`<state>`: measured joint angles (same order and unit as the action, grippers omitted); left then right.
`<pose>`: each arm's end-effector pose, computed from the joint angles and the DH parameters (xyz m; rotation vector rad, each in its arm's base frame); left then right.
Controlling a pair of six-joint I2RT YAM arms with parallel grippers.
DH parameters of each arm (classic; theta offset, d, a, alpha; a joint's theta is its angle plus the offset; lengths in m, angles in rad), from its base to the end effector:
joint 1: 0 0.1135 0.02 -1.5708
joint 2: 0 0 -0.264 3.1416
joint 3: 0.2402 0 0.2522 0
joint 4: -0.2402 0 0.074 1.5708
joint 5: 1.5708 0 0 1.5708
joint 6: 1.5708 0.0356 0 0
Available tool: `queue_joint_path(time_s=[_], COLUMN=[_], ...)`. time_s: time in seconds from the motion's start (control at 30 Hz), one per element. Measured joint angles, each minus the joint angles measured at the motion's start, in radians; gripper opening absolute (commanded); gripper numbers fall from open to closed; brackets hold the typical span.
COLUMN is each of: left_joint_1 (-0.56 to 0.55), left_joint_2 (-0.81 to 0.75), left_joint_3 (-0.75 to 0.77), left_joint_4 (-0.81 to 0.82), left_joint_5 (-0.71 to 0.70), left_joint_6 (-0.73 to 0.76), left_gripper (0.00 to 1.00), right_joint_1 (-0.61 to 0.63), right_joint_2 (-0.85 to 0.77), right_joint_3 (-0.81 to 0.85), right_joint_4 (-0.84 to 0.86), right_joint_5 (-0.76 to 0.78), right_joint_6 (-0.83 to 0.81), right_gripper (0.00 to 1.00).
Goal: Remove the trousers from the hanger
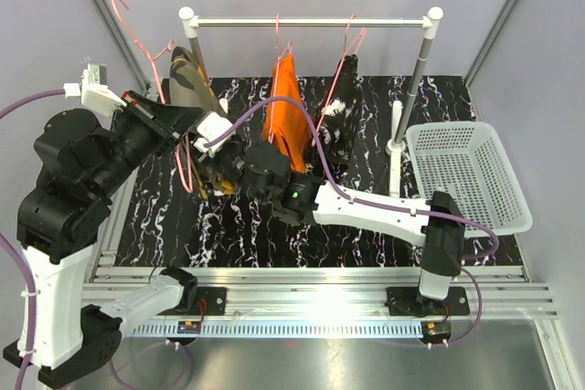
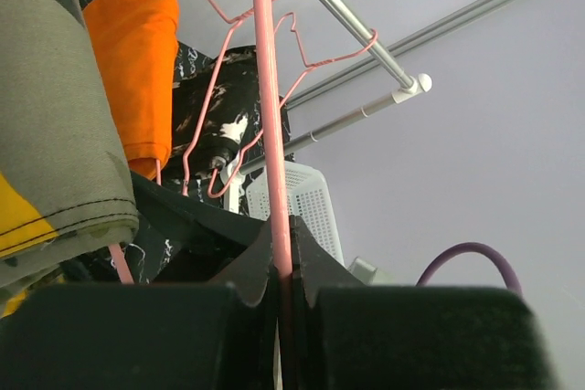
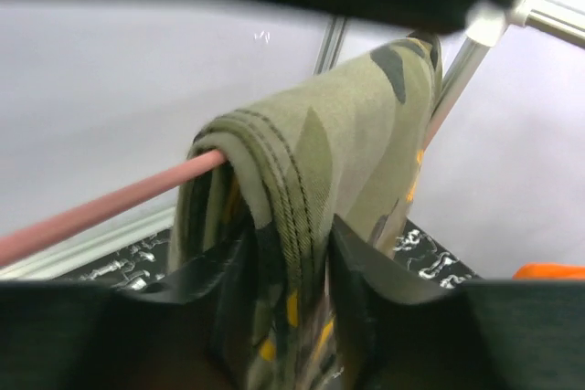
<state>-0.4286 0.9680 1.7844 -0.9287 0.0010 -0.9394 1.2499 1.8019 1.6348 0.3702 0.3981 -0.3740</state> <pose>0.0939 -0.0430 0.5383 -0.4516 1.7328 -1.0118 0.1508 0.4100 0.4104 -0.7541 1.1783 0.4585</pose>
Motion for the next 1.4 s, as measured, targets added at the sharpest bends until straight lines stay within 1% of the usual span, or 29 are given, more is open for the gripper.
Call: queue_joint_path(time_s=[0.1, 0.13, 0.23, 0.27, 0.47, 0.6, 0.73, 0.93, 1.03, 1.13, 1.23, 1.4], left_joint_1=[0.0, 0.0, 0.0, 0.0, 0.0, 0.0, 0.0, 0.0, 0.0, 0.0, 0.0, 0.0], left_joint_2=[0.0, -0.001, -0.006, -0.01, -0.035, -0.059, -0.108, -0.178, -0.213, -0.253, -0.294, -0.344], left_joint_3=[0.0, 0.0, 0.0, 0.0, -0.013, -0.051, -0.142, -0.269, -0.338, -0.394, -0.434, -0.494], left_joint_4=[0.003, 0.003, 0.001, 0.0, -0.006, -0.017, -0.008, 0.008, 0.019, 0.024, 0.028, 0.028], left_joint_5=[0.012, 0.013, 0.013, 0.013, 0.013, -0.001, -0.027, -0.042, -0.045, -0.055, -0.072, -0.121], left_joint_6=[0.001, 0.002, 0.01, 0.016, 0.061, 0.112, 0.164, 0.212, 0.226, 0.235, 0.238, 0.248], left_gripper=[0.0, 0.0, 0.0, 0.0, 0.0, 0.0, 0.0, 0.0, 0.0, 0.0, 0.0, 0.0], right_joint_1=[-0.005, -0.008, -0.013, -0.014, -0.015, -0.015, -0.015, -0.015, -0.016, -0.022, -0.036, -0.05], right_joint_2=[0.0, 0.0, 0.0, 0.0, -0.019, -0.05, -0.083, -0.114, -0.114, -0.113, -0.112, -0.096], right_joint_3=[0.009, 0.009, 0.008, 0.008, 0.0, -0.013, -0.014, 0.017, 0.081, 0.196, 0.33, 0.605], right_joint_4=[0.014, 0.016, 0.019, 0.025, 0.04, 0.044, 0.035, -0.043, -0.121, -0.241, -0.335, -0.496], right_joint_5=[-0.009, -0.018, -0.033, -0.037, -0.04, -0.001, 0.036, 0.086, 0.113, 0.136, 0.141, 0.141], right_joint_6=[-0.006, -0.009, -0.019, -0.021, -0.03, -0.019, 0.021, 0.069, 0.076, 0.08, 0.082, 0.074], right_gripper=[0.21, 0.14, 0.11, 0.0, 0.0, 0.0, 0.0, 0.0, 0.0, 0.0, 0.0, 0.0])
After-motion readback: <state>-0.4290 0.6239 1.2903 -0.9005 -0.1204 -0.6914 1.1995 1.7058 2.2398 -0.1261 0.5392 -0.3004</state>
